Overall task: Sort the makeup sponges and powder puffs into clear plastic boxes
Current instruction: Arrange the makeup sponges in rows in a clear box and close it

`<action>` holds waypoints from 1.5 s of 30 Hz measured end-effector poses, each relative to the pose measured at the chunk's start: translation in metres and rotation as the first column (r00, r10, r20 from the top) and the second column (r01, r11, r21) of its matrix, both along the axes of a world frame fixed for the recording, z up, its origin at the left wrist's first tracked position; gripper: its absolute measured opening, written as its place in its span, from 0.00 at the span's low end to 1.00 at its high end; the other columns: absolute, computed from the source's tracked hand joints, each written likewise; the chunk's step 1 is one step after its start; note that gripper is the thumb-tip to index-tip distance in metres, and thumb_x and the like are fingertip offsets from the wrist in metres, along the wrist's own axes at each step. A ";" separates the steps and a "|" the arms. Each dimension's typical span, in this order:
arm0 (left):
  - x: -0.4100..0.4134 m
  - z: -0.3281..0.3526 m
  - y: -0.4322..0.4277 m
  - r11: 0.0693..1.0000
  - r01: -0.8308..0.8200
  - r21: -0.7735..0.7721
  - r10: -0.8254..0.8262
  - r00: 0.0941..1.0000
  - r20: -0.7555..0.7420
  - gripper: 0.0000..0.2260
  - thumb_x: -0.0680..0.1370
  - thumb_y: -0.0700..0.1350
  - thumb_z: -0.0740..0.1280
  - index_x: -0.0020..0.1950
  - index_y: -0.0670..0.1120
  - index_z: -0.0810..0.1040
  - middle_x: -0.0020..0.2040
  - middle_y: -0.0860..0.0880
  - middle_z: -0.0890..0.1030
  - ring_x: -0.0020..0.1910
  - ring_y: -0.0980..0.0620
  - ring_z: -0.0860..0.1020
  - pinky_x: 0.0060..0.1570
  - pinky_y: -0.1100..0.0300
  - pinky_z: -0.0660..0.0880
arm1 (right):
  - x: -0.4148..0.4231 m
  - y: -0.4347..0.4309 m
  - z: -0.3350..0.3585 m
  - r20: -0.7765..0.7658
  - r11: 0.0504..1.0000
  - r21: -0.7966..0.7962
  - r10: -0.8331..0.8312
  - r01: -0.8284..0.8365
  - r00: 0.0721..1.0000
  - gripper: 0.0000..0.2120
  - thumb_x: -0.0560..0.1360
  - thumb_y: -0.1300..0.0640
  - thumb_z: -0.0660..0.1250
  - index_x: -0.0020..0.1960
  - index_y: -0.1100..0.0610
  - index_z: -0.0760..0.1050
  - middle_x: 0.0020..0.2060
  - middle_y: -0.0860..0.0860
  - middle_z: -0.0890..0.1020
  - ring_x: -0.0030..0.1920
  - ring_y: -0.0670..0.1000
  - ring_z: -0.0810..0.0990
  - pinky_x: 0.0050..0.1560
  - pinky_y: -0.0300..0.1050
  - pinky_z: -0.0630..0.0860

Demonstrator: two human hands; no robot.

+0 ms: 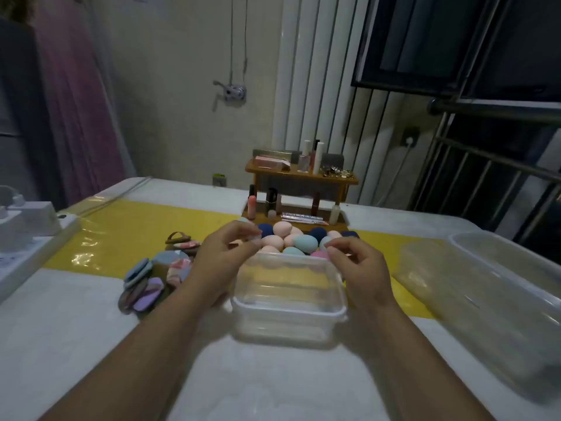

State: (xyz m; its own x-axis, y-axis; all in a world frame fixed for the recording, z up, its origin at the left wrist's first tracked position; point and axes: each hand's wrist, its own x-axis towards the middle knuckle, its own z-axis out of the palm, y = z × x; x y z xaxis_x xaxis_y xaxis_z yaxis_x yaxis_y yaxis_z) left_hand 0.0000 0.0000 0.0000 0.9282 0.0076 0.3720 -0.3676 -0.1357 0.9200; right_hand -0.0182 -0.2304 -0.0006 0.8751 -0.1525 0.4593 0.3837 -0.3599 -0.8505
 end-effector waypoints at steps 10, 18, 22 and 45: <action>-0.007 -0.002 -0.005 0.940 0.153 0.304 -0.140 0.988 -0.064 0.02 0.73 0.44 0.73 0.44 0.50 0.82 0.56 0.60 0.78 0.57 0.68 0.72 0.50 0.67 0.68 | -0.005 -0.002 -0.001 -0.039 0.945 -0.299 0.130 -0.136 0.991 0.01 0.73 0.54 0.75 0.43 0.48 0.85 0.51 0.41 0.81 0.56 0.38 0.74 0.52 0.27 0.67; -0.003 -0.007 -0.004 0.949 0.256 0.185 -0.210 0.949 -0.236 0.08 0.75 0.36 0.70 0.47 0.49 0.83 0.58 0.56 0.77 0.56 0.61 0.73 0.46 0.64 0.68 | -0.021 -0.008 0.009 -0.422 0.698 -0.525 0.283 -0.487 0.861 0.32 0.61 0.43 0.81 0.62 0.32 0.73 0.68 0.31 0.63 0.72 0.37 0.56 0.70 0.41 0.59; -0.003 -0.007 -0.003 0.953 0.251 0.168 -0.206 0.948 -0.244 0.06 0.76 0.38 0.69 0.48 0.48 0.83 0.58 0.55 0.78 0.57 0.57 0.75 0.47 0.63 0.70 | -0.024 -0.007 0.012 -0.391 0.611 -0.651 0.238 -0.451 0.889 0.36 0.64 0.48 0.81 0.67 0.33 0.69 0.71 0.33 0.60 0.73 0.37 0.52 0.73 0.41 0.58; -0.002 -0.005 -0.003 0.980 0.186 -0.077 -0.187 0.982 -0.013 0.26 0.61 0.62 0.75 0.56 0.60 0.74 0.54 0.53 0.79 0.52 0.52 0.81 0.43 0.60 0.80 | -0.009 -0.008 0.010 0.641 0.686 -0.588 0.074 0.428 0.764 0.19 0.79 0.47 0.64 0.63 0.57 0.80 0.52 0.53 0.85 0.49 0.53 0.81 0.44 0.48 0.76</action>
State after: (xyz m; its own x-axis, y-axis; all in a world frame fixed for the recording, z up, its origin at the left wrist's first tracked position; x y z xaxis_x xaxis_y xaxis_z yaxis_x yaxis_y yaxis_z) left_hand -0.0025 -0.0028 -0.0050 0.9234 -0.1389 0.3579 -0.3609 0.0036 0.9326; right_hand -0.0268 -0.2382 0.0092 0.3811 0.2921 0.8772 0.5503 -0.8341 0.0386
